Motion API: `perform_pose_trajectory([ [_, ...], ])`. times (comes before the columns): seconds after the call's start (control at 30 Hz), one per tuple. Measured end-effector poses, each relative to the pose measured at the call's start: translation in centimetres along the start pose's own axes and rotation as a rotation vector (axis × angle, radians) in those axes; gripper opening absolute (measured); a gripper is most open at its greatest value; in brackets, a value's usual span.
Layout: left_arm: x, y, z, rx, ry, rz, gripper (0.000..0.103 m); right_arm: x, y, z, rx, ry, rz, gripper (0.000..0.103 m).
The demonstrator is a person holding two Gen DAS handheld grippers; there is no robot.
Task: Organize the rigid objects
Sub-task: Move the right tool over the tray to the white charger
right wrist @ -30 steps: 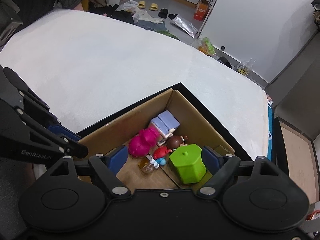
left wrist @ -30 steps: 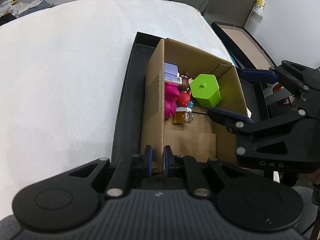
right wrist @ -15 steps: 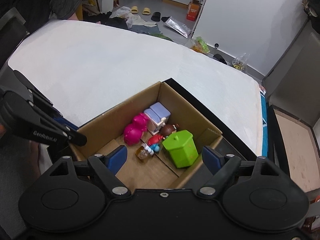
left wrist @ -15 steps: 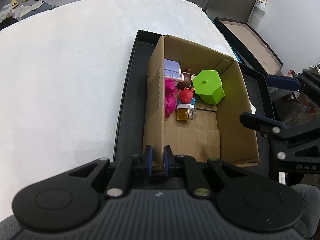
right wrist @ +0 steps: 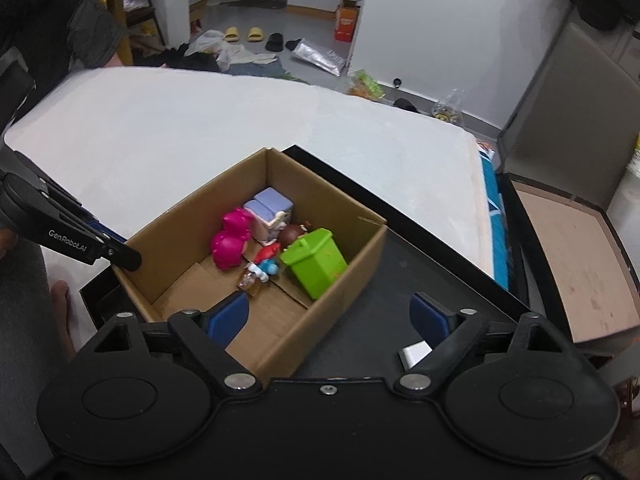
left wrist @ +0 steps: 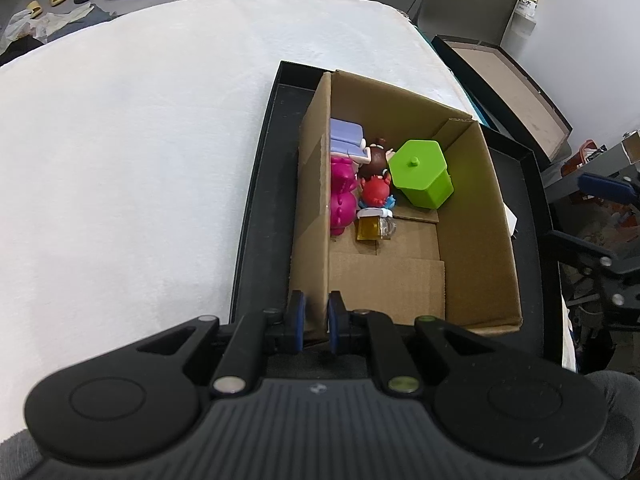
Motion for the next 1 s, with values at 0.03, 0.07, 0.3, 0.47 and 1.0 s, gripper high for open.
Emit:
perform_pose_trajectory([
  [0.03,0.0,0.0,0.0,0.000,0.002,0.000,0.011,-0.3,-0.2,-0.1,-0.002,0.000,0.008,0.088],
  [0.07,-0.1,0.0,0.0,0.000,0.004,0.001,0.011,-0.5,-0.4,-0.2,-0.004,-0.001,0.016,0.088],
  [0.3,-0.2,-0.1,-0.1,-0.003,0.016,0.001,0.011,-2.4,-2.4,-0.5,0.000,-0.015,0.071,0.093],
  [0.47,-0.3,0.0,-0.1,-0.001,0.020,-0.002,0.011,-3.7,-3.5,-1.4,-0.011,-0.020,0.122,0.103],
  [1.0,0.0,0.1,0.0,0.007,-0.002,-0.017,0.011,-7.5,-6.9,-0.8,0.030,-0.053,0.312,0.103],
])
Point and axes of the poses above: each gripper's, at about its wrist camera, not at the fingertips, and z roughly the way its jaws point, x to its left, y to its top, the point moved 4 cm from there along z, roughly the way its jaws point, and after that the axes turned 9 degrees about x, right-handed, at the moved point
